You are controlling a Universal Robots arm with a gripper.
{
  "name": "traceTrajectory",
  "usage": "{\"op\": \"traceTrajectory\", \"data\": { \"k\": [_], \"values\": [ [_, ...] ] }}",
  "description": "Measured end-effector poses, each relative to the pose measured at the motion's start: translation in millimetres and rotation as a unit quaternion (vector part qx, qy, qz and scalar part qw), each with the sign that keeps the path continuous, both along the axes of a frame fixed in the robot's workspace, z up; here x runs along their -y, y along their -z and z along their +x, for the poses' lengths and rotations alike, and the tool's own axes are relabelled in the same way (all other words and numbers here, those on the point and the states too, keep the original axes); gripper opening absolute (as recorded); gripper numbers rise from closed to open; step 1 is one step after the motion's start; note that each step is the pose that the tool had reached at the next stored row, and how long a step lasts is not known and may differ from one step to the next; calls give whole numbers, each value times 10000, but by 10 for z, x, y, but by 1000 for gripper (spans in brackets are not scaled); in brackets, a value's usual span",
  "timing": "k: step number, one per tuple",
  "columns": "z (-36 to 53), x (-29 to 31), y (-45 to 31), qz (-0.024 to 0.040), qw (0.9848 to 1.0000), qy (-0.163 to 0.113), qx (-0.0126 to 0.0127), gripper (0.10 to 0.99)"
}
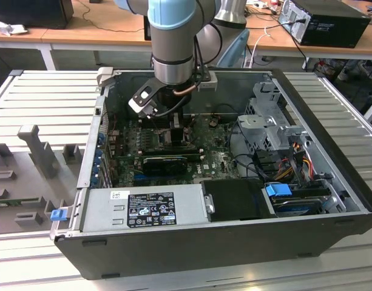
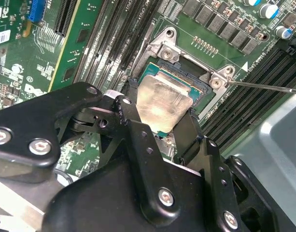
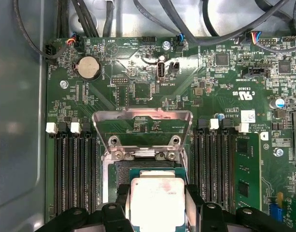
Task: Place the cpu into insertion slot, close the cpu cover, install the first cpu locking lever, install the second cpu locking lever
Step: 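Place the cpu into insertion slot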
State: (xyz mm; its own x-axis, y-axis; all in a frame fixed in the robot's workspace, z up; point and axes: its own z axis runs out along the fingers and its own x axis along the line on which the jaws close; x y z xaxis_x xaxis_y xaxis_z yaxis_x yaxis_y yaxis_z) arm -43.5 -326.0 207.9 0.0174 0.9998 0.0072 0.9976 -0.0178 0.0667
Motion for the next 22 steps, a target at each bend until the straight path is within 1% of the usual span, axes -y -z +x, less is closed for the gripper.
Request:
{"op": "traceTrajectory", "data": {
  "k": [7, 9, 11, 13, 16, 20, 22],
  "values": [
    [-1, -48, 57, 0, 10000, -35, 0, 541],
    [-1, -67, 68, 0, 10000, -40, 0, 541],
    [-1, -104, 77, 0, 10000, -42, -1, 541],
    [-1, -117, 94, -3, 10000, -43, -3, 541],
    [-1, -116, 102, -3, 10000, -42, -2, 541],
    [0, -91, 104, 2, 10000, -43, -1, 541],
    [0, -89, 103, 0, 10000, -42, -2, 541]
  ]
}}
